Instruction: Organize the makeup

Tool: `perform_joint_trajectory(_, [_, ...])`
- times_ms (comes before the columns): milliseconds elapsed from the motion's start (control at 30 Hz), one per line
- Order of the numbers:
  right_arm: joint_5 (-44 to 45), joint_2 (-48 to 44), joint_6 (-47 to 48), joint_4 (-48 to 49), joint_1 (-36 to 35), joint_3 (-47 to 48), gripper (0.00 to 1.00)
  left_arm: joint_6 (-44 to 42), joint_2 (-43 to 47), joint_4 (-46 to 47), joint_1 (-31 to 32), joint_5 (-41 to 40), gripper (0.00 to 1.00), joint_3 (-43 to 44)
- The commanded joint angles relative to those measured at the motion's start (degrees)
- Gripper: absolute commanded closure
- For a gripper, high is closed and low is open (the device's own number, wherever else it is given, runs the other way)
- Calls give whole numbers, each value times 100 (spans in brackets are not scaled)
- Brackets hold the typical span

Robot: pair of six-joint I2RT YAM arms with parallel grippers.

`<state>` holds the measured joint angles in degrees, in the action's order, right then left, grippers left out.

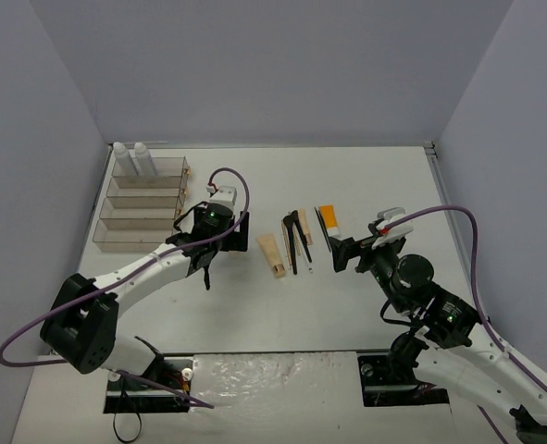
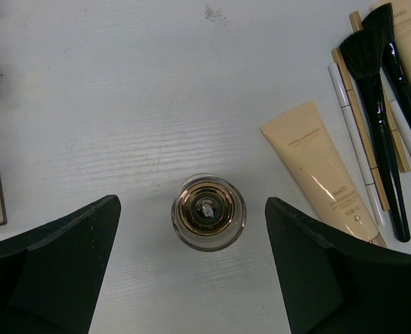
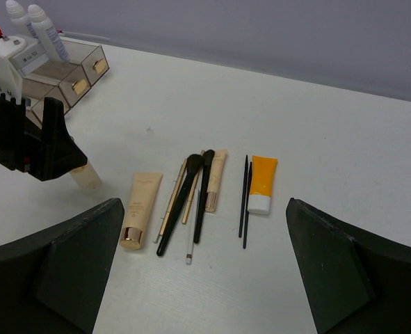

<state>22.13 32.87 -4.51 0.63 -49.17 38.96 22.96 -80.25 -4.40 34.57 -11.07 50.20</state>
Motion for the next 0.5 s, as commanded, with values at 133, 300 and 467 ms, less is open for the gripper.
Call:
perform_joint_trajectory(133, [160, 46, -23, 352, -5, -14, 0, 176, -180, 682, 117, -149, 23, 38])
perform_joint_trajectory(300, [144, 19, -23, 365, -5, -29, 0, 191, -219, 773, 143, -187, 41, -55])
perform_joint_trajectory(467, [95, 22, -14, 371, -9, -38, 0, 205, -211, 800, 156, -245, 71, -80])
